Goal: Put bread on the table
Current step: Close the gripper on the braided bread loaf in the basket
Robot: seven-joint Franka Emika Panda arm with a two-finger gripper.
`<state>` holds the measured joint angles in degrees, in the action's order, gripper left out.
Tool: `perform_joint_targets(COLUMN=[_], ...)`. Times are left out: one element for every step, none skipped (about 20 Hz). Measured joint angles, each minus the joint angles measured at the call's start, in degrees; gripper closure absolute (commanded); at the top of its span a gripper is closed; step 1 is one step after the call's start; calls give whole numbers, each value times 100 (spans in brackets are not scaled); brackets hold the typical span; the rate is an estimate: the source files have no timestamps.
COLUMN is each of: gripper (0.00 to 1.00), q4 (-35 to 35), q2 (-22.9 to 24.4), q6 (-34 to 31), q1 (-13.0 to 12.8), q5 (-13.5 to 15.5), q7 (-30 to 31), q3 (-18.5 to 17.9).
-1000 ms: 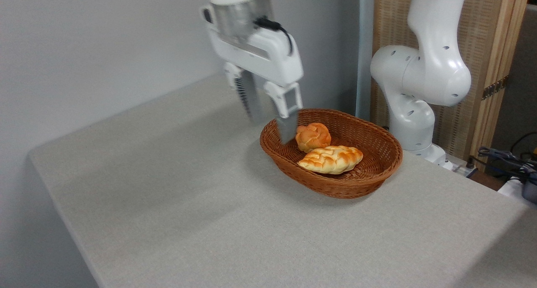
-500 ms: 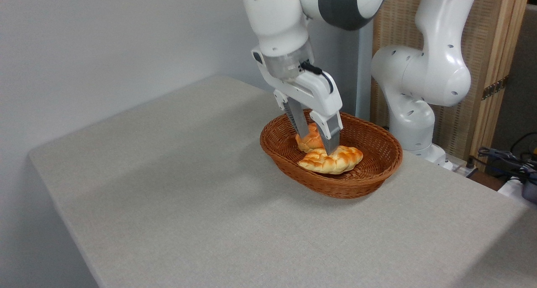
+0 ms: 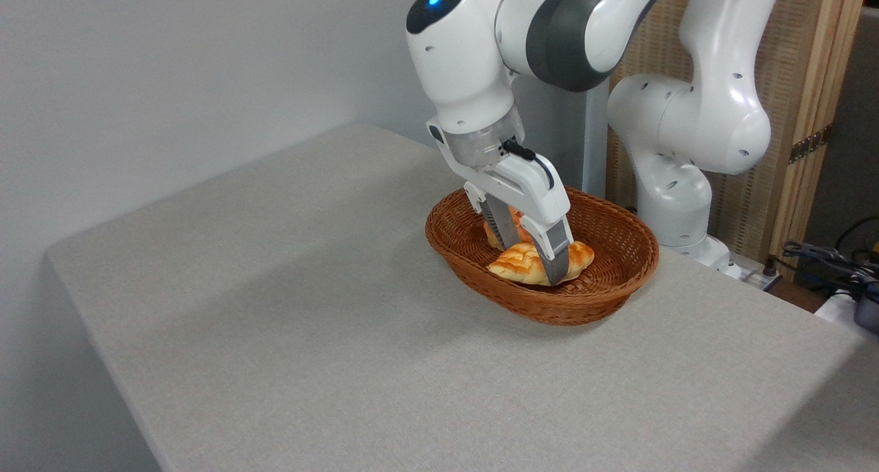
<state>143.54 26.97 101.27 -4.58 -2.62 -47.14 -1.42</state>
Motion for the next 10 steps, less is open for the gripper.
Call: perform_joint_targets(gripper=[46,61,72,74,74,74,74,74,74,74], q4=[56,93,109,115,115,115,115,115,115,115], q2=[-1,-1,-1,-1,0,0,0,0,0,0], q6=[71,139,184,208,218,224,225,225,225,225], q1=[0,0,0,0,0,0,0,0,0,0], q5=[-17,-34,-38,-41,-42,-44,-46,-47,-47,-47], q7=[-2,-2,-2,-2,-2,-2,-2,-2,-2,-2], q3=[0,1,1,1,1,1,1,2,2,2])
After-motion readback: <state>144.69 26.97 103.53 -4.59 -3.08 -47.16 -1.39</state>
